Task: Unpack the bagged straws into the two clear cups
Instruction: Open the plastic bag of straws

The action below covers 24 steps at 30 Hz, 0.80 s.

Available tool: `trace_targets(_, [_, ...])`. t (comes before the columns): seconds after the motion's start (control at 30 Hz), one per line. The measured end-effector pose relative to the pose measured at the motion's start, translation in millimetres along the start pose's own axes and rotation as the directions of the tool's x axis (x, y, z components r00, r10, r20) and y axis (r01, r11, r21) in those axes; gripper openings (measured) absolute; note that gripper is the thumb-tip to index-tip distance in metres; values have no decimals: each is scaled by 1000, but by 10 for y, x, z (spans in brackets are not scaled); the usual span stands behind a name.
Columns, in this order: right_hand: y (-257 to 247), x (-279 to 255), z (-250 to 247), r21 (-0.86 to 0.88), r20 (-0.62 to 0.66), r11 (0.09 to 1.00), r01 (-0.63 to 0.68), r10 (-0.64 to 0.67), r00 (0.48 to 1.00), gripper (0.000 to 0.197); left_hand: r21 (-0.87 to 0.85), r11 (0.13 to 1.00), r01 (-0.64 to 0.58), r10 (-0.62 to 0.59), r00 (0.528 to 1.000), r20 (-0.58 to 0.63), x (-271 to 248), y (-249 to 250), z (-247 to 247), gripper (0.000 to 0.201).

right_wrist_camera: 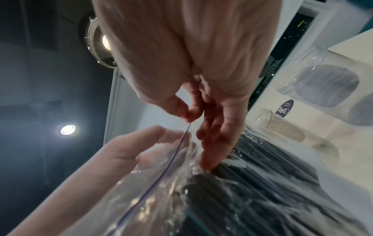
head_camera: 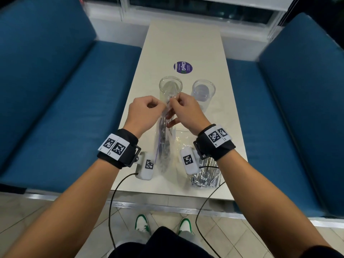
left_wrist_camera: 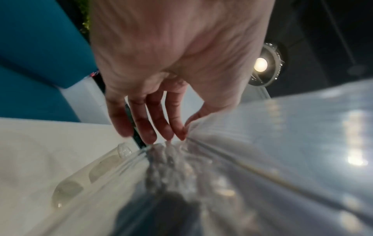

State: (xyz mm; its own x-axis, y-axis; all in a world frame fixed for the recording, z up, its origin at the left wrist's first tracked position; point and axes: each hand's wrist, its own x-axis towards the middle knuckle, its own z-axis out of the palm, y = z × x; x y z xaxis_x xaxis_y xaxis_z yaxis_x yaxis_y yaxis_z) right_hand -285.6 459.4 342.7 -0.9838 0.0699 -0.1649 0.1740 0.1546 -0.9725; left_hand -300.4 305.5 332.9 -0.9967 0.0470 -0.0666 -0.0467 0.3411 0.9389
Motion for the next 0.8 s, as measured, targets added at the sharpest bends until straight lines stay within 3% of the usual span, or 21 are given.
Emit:
trace_targets(0.07, [9,-21,-16,-19,-19,1000,9,-10,1000,21,4,1000,27,-26,999,-24,12,9,-36,15])
trace_targets(0.17, [6,-44,-117,-35,-96,999,14,-18,995,14,-176,978,107,-121,991,-65,46,-32,-122,22])
trace_targets(0.27, [33,-45,-195,-51,-144,998,-40,32,989,17,-288,951,111,-148,983,-111,62,-52,-172,18])
trace_targets(0.5, [-89,-112,-81,-209,-74,966,-150,137,988,59,-319,947,22,-50,995,-82,-31,-27,-16,11])
trace_targets(0.63, [-54,-95,-46,-210,-39,968,-134,128,991,27,-323,945,46,-77,993,-85,-60,-43,8,9])
trace_targets(0.7, [-30,-90,-51,-175,-21,978,-116,115,993,14,-223,968,116,-133,989,-61,-65,-49,0,21])
trace_targets(0.8, [12,-113,-32,-166,-17,984,-59,57,998,19,-104,972,211,-207,977,46,-110,-38,-8,31])
